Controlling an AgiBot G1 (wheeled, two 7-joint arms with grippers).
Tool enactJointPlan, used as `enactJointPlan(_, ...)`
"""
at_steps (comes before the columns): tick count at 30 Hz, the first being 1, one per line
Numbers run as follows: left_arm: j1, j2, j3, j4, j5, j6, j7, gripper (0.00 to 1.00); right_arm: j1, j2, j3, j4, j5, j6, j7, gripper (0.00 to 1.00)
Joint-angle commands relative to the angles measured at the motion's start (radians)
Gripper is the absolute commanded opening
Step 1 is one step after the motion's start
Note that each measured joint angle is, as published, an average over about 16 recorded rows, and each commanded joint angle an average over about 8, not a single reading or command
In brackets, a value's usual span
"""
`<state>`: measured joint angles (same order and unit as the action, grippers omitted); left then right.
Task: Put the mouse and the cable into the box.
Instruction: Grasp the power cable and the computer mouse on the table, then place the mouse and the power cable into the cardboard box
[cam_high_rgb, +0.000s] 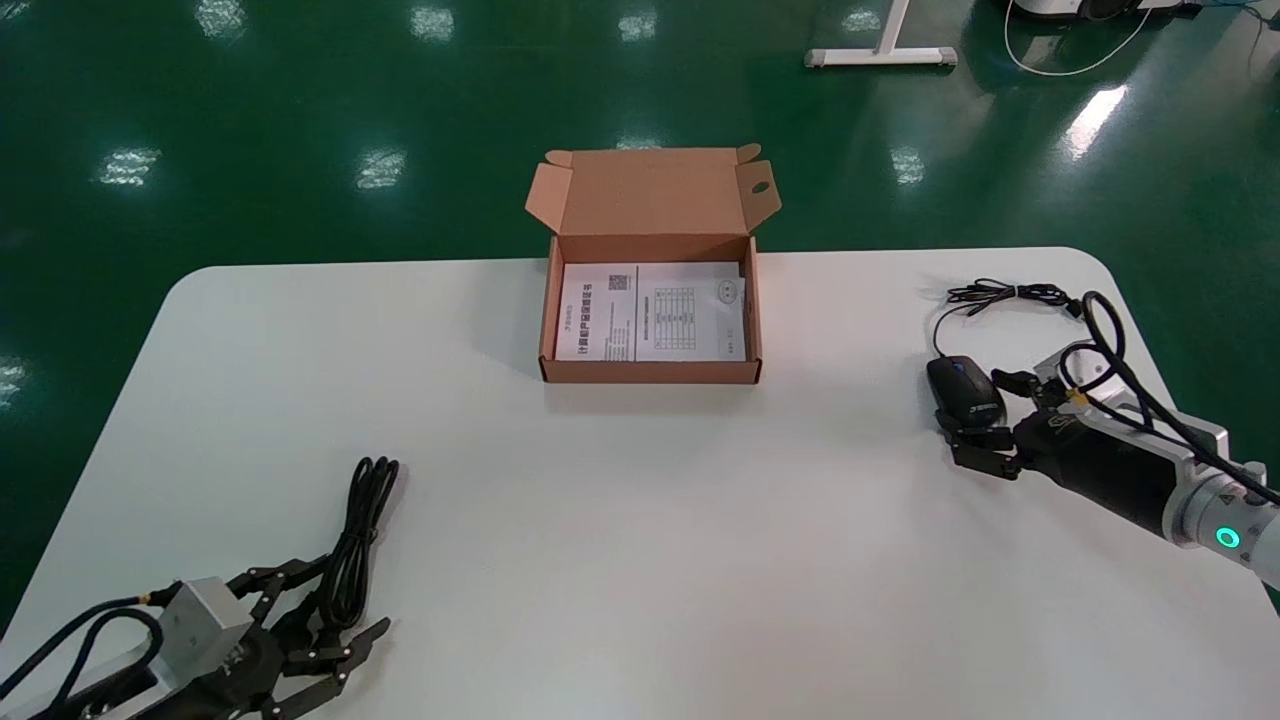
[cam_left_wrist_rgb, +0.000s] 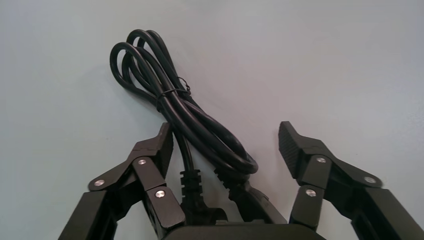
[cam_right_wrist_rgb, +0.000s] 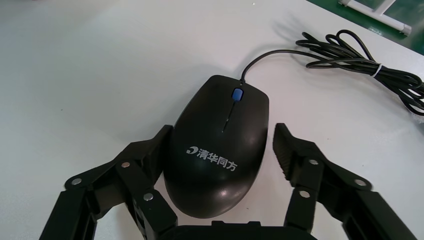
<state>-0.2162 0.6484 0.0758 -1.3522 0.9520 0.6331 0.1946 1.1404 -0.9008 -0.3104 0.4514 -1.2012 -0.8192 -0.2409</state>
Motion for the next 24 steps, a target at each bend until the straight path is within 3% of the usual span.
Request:
enactJointPlan(1, 0.000, 0.000, 0.000, 0.000, 0.000, 0.000, 0.000, 0.00, 0.000, 0.000, 0.000, 0.000, 0.000, 0.000, 0.000, 0.00)
enactJointPlan(24, -0.015, 0.027, -0.046, 0.018, -0.029, -0.040, 0.022, 0.00, 0.059, 0.024, 0.042, 0.059, 0.035, 0.034, -0.024, 0.00)
